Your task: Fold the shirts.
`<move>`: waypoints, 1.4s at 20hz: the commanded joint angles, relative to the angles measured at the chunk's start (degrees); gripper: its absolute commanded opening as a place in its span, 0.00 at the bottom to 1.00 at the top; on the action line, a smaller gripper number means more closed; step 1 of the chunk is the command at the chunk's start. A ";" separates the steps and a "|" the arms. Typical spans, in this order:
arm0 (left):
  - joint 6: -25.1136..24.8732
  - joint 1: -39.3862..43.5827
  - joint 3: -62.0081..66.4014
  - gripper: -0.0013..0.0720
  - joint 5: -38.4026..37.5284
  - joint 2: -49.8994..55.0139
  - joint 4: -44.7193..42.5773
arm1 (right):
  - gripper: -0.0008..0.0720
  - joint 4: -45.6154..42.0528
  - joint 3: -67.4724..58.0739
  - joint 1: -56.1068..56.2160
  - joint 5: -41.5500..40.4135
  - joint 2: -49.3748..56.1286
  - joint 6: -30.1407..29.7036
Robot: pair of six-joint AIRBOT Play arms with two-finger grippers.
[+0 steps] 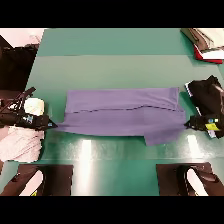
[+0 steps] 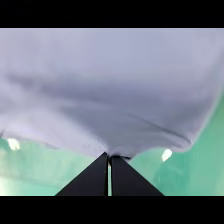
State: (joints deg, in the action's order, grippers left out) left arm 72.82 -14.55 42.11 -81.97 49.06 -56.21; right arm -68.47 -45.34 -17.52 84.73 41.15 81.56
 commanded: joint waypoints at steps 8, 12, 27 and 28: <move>0.20 0.00 13.05 0.05 12.63 20.44 6.34 | 0.04 2.49 -17.55 0.04 -7.41 23.47 -0.02; -1.27 0.00 19.69 0.05 13.14 29.62 10.01 | 0.04 2.47 -22.25 0.68 -8.09 31.19 -0.02; 1.92 0.17 35.26 0.27 8.68 37.90 12.66 | 0.85 11.74 -35.41 -0.26 -6.38 45.48 -5.16; -0.39 0.70 35.26 0.06 6.75 37.90 12.70 | 0.85 11.76 -33.79 -1.88 -5.05 44.89 -6.16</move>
State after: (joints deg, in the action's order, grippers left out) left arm 75.20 -14.33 76.20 -68.95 86.87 -44.05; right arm -58.22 -80.53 -16.32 74.59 86.76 79.11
